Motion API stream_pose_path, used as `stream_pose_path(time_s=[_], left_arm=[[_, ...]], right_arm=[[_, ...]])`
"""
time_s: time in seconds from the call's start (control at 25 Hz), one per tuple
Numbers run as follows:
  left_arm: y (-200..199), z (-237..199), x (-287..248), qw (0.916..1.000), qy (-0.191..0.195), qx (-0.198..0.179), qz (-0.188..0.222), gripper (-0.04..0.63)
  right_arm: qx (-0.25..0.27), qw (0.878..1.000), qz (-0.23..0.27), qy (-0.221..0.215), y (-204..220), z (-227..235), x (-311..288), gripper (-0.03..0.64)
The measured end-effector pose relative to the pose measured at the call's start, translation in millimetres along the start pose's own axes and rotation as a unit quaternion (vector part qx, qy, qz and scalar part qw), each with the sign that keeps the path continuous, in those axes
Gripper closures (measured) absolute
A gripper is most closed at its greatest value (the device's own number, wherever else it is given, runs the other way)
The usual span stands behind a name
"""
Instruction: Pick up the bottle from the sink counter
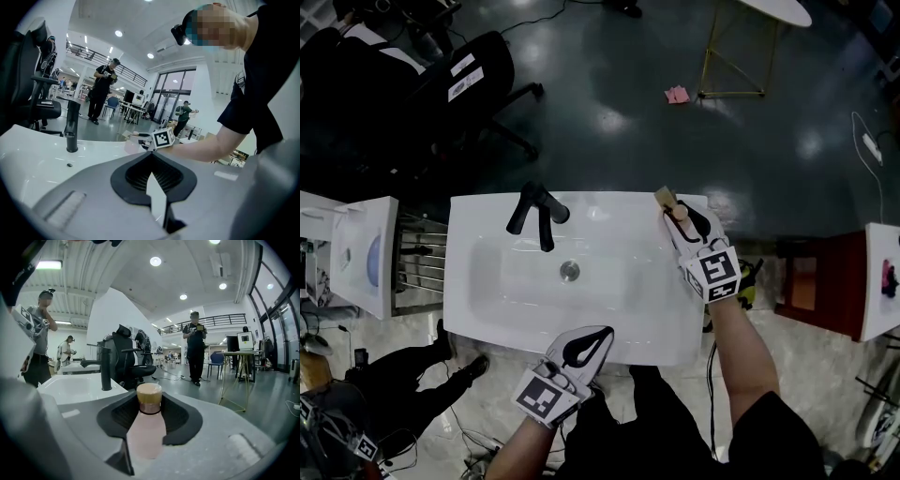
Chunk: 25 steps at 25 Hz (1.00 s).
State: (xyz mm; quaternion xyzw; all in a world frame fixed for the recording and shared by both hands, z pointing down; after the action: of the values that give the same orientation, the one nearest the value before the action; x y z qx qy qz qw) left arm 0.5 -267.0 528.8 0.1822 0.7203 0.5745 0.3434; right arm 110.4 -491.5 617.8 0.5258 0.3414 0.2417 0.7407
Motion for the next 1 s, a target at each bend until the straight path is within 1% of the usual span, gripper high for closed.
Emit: stream_pose_path(time_s=[0.2,0.64,1.0], left_arm=[[0,0,1,1.0,-0.002,0.001,0.001,0.598],[-3,-1,6,0.9999,-0.01,-0.001,0.006,0.598],[-4,-2,12,0.9998,-0.014,-0.001,0.011,0.598]], right_arm=[[-0.002,1.0,-0.006,0.007,0,-1,1,0.48],[-0.001,1.0,-0.023,0.0,5,-16,10,0.482],[0.004,1.0,-0.02,-0.008,-6,-29,16,0.482]])
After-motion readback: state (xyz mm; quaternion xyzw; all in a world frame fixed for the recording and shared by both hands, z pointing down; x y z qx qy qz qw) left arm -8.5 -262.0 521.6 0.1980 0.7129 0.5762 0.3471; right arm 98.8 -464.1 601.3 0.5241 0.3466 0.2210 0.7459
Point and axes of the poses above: the fingertips, and each gripper's own axes: x backward along the fingers, z to its right, y out of its underside, the point moved 1 cm from there along x, backward along the fingers, and after that the axes turned 13 degrees about -x, right-handed, at the moved point
